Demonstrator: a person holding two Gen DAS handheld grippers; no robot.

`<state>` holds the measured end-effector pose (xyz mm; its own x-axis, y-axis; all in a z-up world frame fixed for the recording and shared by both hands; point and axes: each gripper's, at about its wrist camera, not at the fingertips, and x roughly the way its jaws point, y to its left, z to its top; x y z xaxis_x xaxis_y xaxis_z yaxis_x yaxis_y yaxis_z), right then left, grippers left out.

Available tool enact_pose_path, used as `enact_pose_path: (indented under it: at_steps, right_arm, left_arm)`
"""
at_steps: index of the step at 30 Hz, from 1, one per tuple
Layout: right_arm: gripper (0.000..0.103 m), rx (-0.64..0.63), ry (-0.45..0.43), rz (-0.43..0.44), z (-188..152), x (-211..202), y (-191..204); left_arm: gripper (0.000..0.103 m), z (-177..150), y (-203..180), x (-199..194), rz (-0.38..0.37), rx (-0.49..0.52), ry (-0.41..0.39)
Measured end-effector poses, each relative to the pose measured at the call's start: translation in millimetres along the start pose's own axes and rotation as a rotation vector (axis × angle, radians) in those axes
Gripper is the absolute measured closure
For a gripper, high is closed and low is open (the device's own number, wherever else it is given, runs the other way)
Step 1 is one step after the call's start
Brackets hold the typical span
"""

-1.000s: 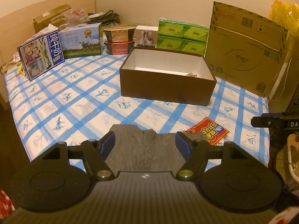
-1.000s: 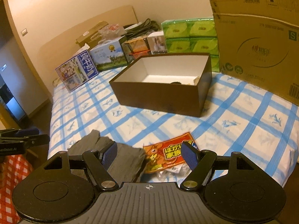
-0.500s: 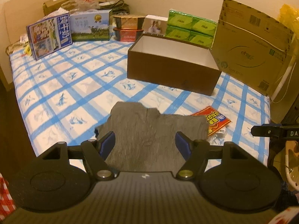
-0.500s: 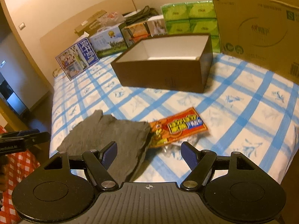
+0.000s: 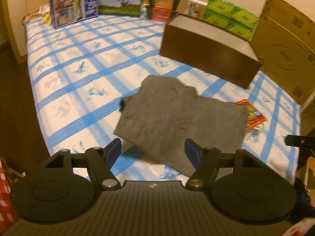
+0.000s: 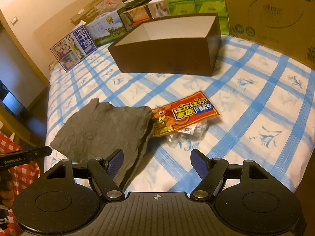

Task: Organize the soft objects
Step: 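Close the left tool on the grey cloth edge, then lift the grey cloth with the left tool while the right tool moves to the red packet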

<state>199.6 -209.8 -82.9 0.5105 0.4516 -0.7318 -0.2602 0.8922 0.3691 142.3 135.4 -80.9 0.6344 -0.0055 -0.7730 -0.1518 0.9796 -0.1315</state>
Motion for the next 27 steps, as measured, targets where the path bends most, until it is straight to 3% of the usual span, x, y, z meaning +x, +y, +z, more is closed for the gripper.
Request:
enact_pose_path:
  at_steps: [7, 10, 13, 18, 23, 27]
  right_arm:
    - [0.028, 0.023, 0.028, -0.027, -1, 10, -6]
    - [0.028, 0.029, 0.033, -0.037, -1, 11, -9]
    - [0.028, 0.031, 0.034, -0.053, 0, 11, -12]
    - [0.028, 0.045, 0.011, -0.079, 3, 4, -20]
    - [0.028, 0.068, -0.013, -0.1, 6, -5, -30]
    - [0.028, 0.086, -0.03, -0.113, 7, -13, -38]
  left_arm:
    - [0.036, -1, 21, 24, 0.003, -0.077, 0.02]
    - [0.041, 0, 26, 32, -0.009, -0.101, 0.011]
    - [0.052, 2, 26, 37, -0.017, -0.105, -0.002]
    - [0.098, 3, 15, 29, -0.007, -0.028, -0.06]
    - [0.1, 2, -4, 4, -0.077, 0.078, -0.155]
    - [0.1, 0, -30, -15, -0.175, 0.177, -0.199]
